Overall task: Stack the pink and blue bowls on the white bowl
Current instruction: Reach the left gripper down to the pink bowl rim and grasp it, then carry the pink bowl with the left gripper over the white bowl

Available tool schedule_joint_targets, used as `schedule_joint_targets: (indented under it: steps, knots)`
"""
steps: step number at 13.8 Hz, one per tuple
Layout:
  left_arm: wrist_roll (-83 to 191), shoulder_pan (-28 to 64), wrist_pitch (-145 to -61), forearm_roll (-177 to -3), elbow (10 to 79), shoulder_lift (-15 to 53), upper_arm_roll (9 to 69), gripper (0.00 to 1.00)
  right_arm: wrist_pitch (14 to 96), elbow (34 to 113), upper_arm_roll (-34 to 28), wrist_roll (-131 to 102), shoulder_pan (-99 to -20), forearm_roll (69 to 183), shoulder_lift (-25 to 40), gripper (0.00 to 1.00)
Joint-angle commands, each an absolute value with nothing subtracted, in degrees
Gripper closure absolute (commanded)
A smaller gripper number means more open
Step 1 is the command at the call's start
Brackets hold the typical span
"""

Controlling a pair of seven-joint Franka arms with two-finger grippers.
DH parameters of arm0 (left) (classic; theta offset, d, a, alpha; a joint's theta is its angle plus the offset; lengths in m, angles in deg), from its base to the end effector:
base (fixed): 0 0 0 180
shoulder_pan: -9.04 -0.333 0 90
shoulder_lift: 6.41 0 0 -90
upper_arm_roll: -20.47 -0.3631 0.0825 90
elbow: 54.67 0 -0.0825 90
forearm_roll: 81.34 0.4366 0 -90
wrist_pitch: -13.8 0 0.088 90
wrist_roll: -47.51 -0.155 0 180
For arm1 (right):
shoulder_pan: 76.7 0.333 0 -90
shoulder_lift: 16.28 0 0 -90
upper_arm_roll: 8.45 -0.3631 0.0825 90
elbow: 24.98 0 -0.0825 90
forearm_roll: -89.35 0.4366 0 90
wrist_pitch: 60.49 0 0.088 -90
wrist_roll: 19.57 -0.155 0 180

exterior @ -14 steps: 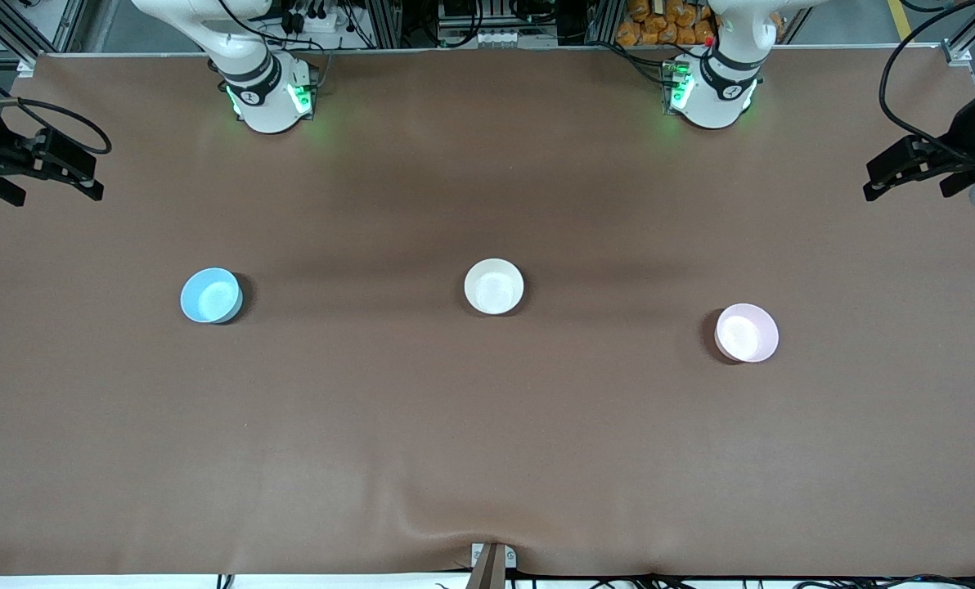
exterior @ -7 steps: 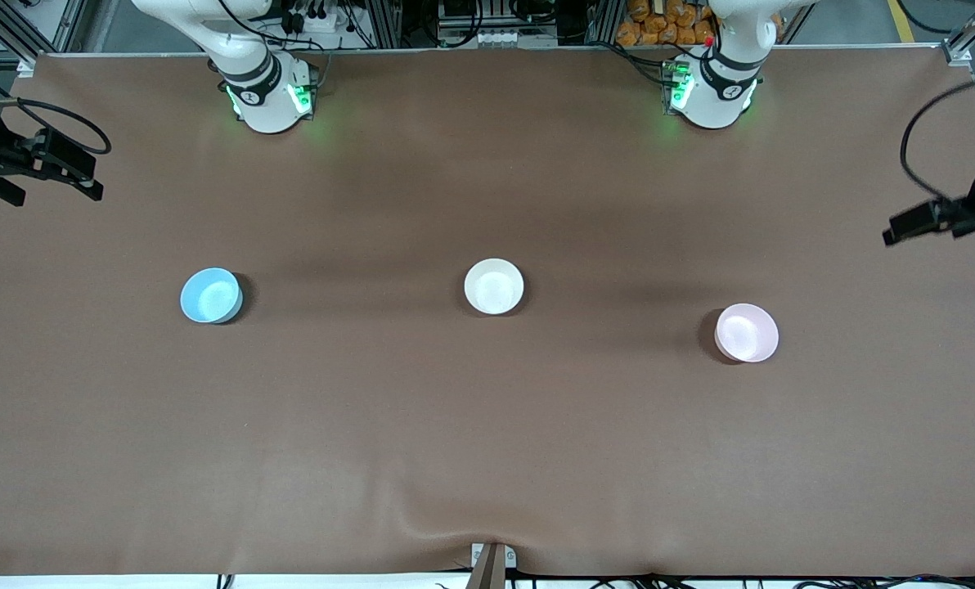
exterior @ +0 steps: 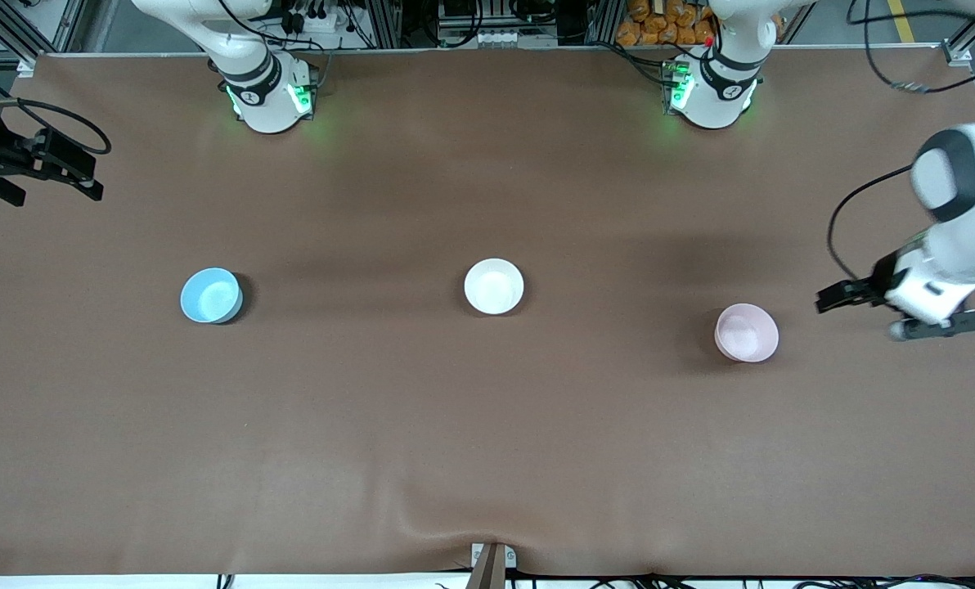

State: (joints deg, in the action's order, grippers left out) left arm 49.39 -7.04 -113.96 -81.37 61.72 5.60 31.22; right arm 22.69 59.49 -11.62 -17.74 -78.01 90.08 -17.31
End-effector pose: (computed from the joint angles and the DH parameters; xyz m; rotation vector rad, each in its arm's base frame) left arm 0.6331 0.0607 0.3108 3.0956 0.2015 -0.0098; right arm 0.5872 0.0215 0.6740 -3.1282 -0.1031 0.0072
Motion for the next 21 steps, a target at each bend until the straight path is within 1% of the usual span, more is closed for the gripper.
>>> schedule_joint_targets:
  steps: [1, 3, 7, 8, 9, 11, 12, 13, 14, 15, 17, 19, 21]
  knots:
    - [46.6, -7.6, -119.5, -81.9, 62.7, 10.1, 31.5, 0.00, 21.9, 58.3, -12.4, -16.8, -79.3, 90.9, -16.8, 0.00]
    - [46.0, -7.6, -121.2, -81.9, 62.8, 13.0, 31.5, 0.01, 21.9, 58.3, -12.4, -16.8, -79.4, 90.9, -16.8, 0.00]
    - [45.9, -7.5, -123.5, -81.9, 62.7, 16.7, 31.8, 0.32, 21.9, 58.4, -12.4, -16.8, -79.4, 90.9, -16.8, 0.00]
    - [45.9, -7.5, -124.0, -81.9, 62.7, 17.6, 31.9, 0.35, 21.9, 58.4, -12.4, -16.8, -79.4, 90.9, -16.8, 0.00]
    - [45.9, -7.5, -124.8, -81.9, 62.7, 18.0, 31.9, 0.37, 21.9, 58.4, -12.4, -16.8, -79.4, 90.9, -16.8, 0.00]
    - [45.9, -7.4, -125.0, -81.9, 62.7, 19.1, 31.9, 0.45, 21.9, 58.4, -12.4, -16.8, -79.4, 90.9, -16.8, 0.00]
    - [45.9, -7.4, -125.2, -81.9, 62.6, 19.2, 31.9, 0.56, 21.9, 58.4, -12.4, -16.8, -79.4, 91.0, -16.8, 0.00]
    - [45.8, -7.4, -125.6, -81.8, 62.7, 19.6, 32.0, 0.76, 21.9, 58.4, -12.4, -16.8, -79.4, 91.0, -16.8, 0.00]
    - [45.8, -7.4, -126.3, -81.8, 62.7, 20.4, 32.0, 0.89, 21.9, 58.4, -12.4, -16.8, -79.4, 90.9, -16.8, 0.00]
    - [45.8, -7.6, -126.5, -81.8, 62.7, 20.6, 32.0, 1.00, 21.9, 58.4, -12.3, -16.8, -79.4, 91.0, -16.8, 0.00]
    - [45.1, -7.6, -126.6, -81.9, 62.6, 20.7, 32.0, 1.00, 21.9, 58.4, -12.4, -16.8, -79.4, 91.0, -16.8, 0.00]
    - [44.7, -7.5, -126.1, -81.9, 62.7, 18.9, 32.7, 1.00, 21.9, 58.4, -12.4, -16.8, -79.4, 91.0, -16.8, 0.00]
    - [45.1, -7.7, -125.2, -82.2, 62.7, 16.3, 35.9, 1.00, 21.9, 58.4, -12.3, -16.8, -79.4, 90.9, -16.8, 0.00]
